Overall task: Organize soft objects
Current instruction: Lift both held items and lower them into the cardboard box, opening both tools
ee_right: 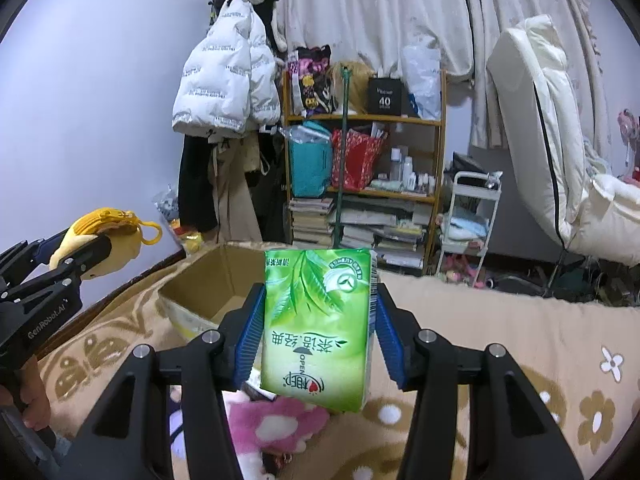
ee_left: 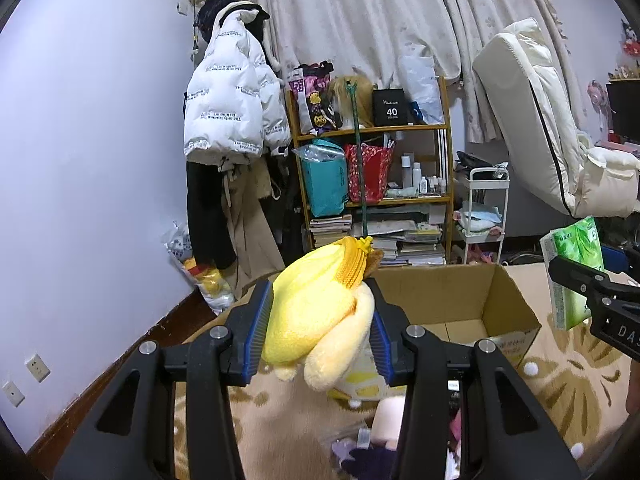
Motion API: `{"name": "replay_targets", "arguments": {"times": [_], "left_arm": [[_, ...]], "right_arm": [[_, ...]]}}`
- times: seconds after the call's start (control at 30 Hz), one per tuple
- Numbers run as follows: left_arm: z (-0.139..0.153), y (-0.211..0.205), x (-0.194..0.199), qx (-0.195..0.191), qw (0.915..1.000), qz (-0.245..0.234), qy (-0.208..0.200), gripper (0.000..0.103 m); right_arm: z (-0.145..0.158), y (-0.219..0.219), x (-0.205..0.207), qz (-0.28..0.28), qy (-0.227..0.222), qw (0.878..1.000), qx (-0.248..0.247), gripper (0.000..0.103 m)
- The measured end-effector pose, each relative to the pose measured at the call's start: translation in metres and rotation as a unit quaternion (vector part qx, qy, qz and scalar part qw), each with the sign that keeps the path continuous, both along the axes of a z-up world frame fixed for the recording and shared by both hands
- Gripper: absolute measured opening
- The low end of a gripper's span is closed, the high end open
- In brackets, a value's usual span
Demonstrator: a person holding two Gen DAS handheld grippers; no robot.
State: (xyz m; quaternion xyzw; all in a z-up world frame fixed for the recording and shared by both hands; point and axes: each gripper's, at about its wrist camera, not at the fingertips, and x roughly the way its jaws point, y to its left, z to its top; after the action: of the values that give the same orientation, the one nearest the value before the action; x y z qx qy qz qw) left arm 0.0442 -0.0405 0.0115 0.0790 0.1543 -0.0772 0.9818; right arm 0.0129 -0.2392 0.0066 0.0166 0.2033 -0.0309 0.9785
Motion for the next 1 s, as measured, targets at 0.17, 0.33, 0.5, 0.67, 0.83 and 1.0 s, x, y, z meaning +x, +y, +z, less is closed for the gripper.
{"name": "replay_targets", "arguments": {"times": [0.17, 0.33, 0.5, 0.67, 0.83, 1.0], "left_arm": [[0.003, -0.008, 0.016, 0.01, 0.9999, -0.005, -0.007, 0.043], [0.006, -0.016, 0.025, 0.014, 0.9996, -0.019, -0.015, 0.043], [0.004, -0.026, 0.038, 0.025, 0.9988, -0.036, -0.02, 0.043], [-0.002, -0.029, 0.055, 0.016, 0.999, -0.041, -0.001, 0.044], [-0.017, -0.033, 0.07, 0.013, 0.9985, -0.046, 0.026, 0.044], [-0.031, -0.038, 0.081, 0.012, 0.9967, -0.058, 0.055, 0.044]], "right_arm": [[0.004, -0.001, 0.019, 0.0, -0.006, 1.0, 0.0, 0.055], [0.001, 0.002, 0.039, 0.005, -0.007, 1.0, 0.002, 0.055], [0.0, 0.004, 0.054, 0.012, -0.006, 1.0, 0.002, 0.055], [-0.007, 0.004, 0.068, 0.015, 0.004, 1.0, 0.006, 0.055], [-0.02, -0.001, 0.076, 0.014, 0.019, 1.0, 0.015, 0.056], [-0.033, -0.008, 0.084, 0.018, 0.036, 0.999, 0.033, 0.056]]}}
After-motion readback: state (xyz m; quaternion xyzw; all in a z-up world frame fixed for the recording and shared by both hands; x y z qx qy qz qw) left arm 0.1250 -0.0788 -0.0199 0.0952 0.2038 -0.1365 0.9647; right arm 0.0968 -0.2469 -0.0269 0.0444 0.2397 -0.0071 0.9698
